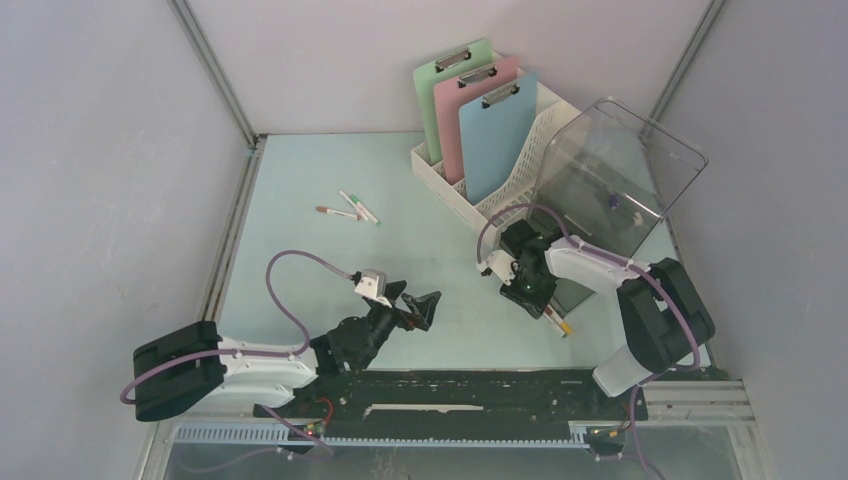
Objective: Organize the desk
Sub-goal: Pick up the stationery from the center of the board.
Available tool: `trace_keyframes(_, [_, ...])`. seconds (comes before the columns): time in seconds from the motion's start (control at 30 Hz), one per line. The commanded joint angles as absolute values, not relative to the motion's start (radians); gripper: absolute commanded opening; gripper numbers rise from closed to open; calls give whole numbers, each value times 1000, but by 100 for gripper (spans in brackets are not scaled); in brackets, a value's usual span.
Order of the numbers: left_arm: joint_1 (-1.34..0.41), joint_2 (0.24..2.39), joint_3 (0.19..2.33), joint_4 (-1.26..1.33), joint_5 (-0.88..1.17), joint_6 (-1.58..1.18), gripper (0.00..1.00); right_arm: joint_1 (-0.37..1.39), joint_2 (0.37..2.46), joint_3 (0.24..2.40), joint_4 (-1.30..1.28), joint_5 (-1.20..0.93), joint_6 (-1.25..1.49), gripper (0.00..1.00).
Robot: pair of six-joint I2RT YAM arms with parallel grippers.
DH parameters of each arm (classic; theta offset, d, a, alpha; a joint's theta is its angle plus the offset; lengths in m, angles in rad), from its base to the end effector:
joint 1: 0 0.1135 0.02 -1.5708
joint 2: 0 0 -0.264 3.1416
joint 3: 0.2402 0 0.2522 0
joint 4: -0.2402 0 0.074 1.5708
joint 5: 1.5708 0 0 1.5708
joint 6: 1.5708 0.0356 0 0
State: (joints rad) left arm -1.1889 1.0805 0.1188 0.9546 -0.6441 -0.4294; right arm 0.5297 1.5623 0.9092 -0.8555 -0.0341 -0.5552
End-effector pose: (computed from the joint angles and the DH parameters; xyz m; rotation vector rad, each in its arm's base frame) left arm 0.0897 -0.1660 0.1791 0.0974 1.6251 -0.7546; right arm 0.2199 0.1302 0.1669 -1.5906 2.6358 0.0513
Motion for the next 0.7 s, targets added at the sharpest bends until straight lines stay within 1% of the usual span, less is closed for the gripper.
trace_keyframes(0.0, [-1189,1088,146,983,-664,-439,100,525,1578,911,-864,-37,-545,43])
trace_keyframes(0.3, [-1189,1080,140,983,-667,-442,100,536,1605,911,-876,-67,-543,42])
trace_keyframes(0.5, [-1189,1087,146,986,-659,-444,100,574,1632,912,-872,-74,-536,41])
trace_keyframes(0.6, [-1189,1093,145,998,-651,-447,100,607,1645,912,-861,-65,-526,39])
trace_keyframes(0.67, [-1189,1094,143,1006,-646,-450,100,629,1650,916,-859,-66,-520,35])
